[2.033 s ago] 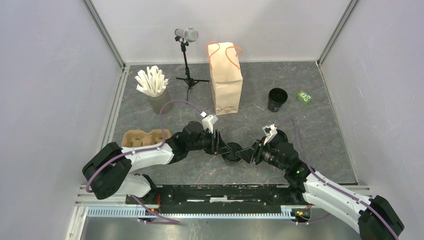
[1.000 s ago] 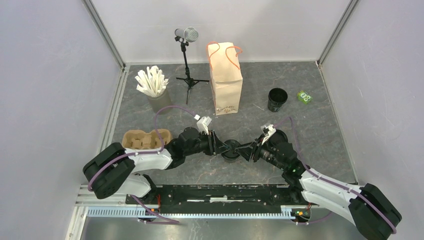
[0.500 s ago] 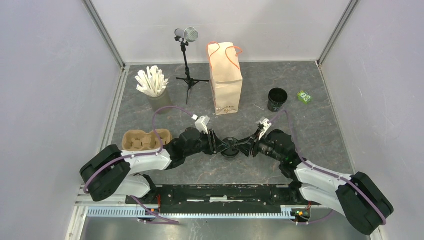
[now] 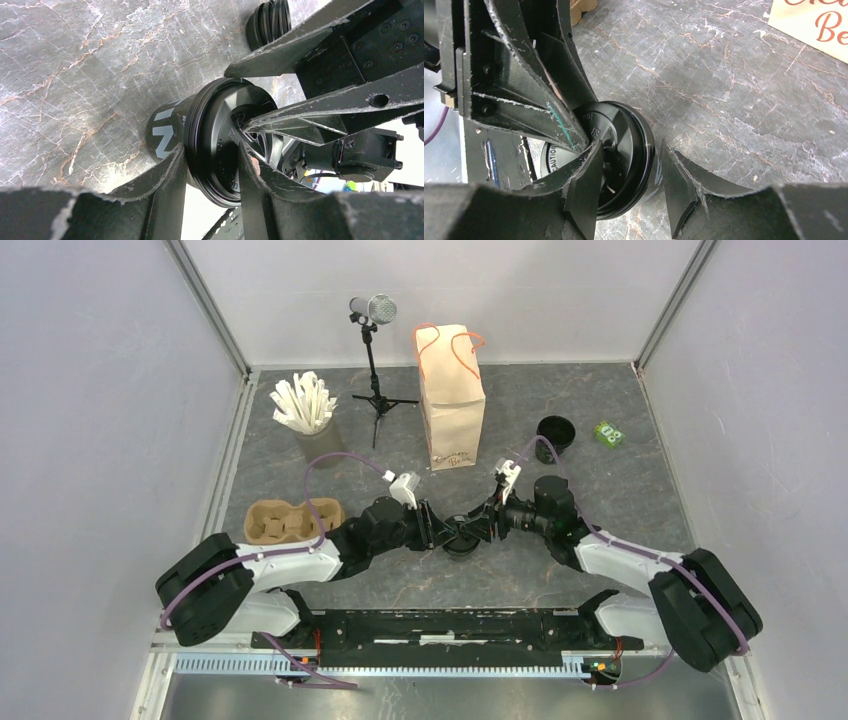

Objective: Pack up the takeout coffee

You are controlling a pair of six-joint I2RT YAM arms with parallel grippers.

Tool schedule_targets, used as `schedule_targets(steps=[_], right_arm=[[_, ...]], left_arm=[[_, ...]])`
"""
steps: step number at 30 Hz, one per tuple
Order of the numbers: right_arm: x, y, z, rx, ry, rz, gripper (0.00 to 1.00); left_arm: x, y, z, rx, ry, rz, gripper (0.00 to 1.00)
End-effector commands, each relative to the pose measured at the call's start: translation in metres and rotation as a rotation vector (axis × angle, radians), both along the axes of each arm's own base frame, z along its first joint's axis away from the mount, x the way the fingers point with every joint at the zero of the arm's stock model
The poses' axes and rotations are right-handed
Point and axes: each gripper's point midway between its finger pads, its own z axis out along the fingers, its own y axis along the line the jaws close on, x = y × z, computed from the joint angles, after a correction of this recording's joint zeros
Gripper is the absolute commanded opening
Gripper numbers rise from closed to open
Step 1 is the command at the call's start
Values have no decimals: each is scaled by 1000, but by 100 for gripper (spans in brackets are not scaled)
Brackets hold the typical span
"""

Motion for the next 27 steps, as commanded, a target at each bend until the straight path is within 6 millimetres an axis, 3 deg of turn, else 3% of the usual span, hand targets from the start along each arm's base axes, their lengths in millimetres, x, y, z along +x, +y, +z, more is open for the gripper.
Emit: schedule_targets(steps=[1,5,9,18,27], right_arm=[[-12,-12,-50,-162,121,35,50],[-11,-10,-47,-146,122,38,51],[-10,-10,-40,-138,143,24,60],[5,-23,-15,-155,151,-119,71],[3,-30,21,-129,132,-172,78]], left_arm=[[-46,19,-53,196,150,-96,45],[-44,21,-56,214,150,-83,45],[-42,22,-61,231,152,-71,45],[-39,26,-60,244,139,-46,45],[-38,28,-60,250,130,-40,45]])
